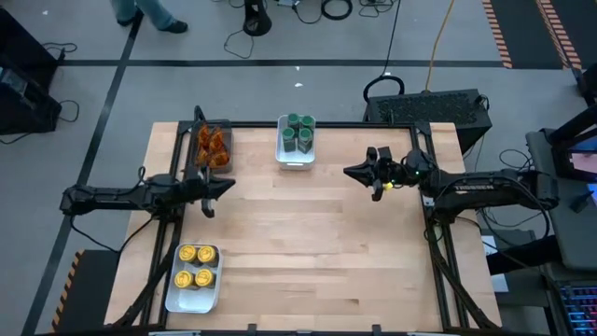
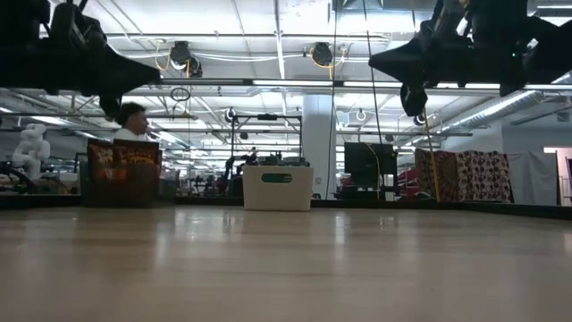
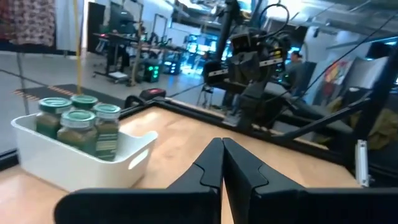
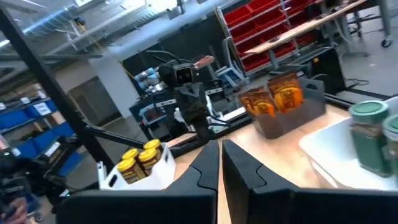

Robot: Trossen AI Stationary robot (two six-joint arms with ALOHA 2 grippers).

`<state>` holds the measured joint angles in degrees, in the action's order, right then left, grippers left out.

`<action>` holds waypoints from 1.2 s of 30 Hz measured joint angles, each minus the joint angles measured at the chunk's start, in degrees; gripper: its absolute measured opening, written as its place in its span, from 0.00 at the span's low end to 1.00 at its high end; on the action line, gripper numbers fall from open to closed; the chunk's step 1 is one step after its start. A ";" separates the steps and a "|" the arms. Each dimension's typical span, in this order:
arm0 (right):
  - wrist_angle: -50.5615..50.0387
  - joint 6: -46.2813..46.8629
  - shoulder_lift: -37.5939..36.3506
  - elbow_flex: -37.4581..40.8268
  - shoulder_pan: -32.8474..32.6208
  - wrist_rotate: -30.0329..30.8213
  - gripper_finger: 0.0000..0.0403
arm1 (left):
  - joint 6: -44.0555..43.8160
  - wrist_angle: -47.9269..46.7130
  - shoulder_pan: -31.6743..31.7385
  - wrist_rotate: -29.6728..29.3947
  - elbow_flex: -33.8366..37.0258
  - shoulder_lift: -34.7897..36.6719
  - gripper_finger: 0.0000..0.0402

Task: Sort spices by type
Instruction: Return to Home Position

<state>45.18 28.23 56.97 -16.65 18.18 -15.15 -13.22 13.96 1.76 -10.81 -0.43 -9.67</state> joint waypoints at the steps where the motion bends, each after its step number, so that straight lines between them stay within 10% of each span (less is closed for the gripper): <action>1: 0.65 0.05 0.45 -0.01 -0.46 0.09 0.00 | 0.01 0.47 0.00 0.49 0.00 -0.03 0.03; 11: 3.62 4.06 5.95 -0.01 -2.17 -1.90 0.00 | -0.03 2.22 0.00 1.60 0.02 -0.02 0.03; 23: -27.11 -3.30 -18.50 -0.03 -2.17 6.40 0.00 | -1.27 1.97 0.00 -0.22 0.04 -0.02 0.03; 36: -23.25 -1.01 -29.48 10.24 -2.17 7.71 0.00 | -1.36 1.89 0.00 -4.83 0.07 -0.02 0.03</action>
<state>21.93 27.22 27.49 -6.41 16.01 -7.44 -14.59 15.86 1.76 -15.65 -0.36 -9.69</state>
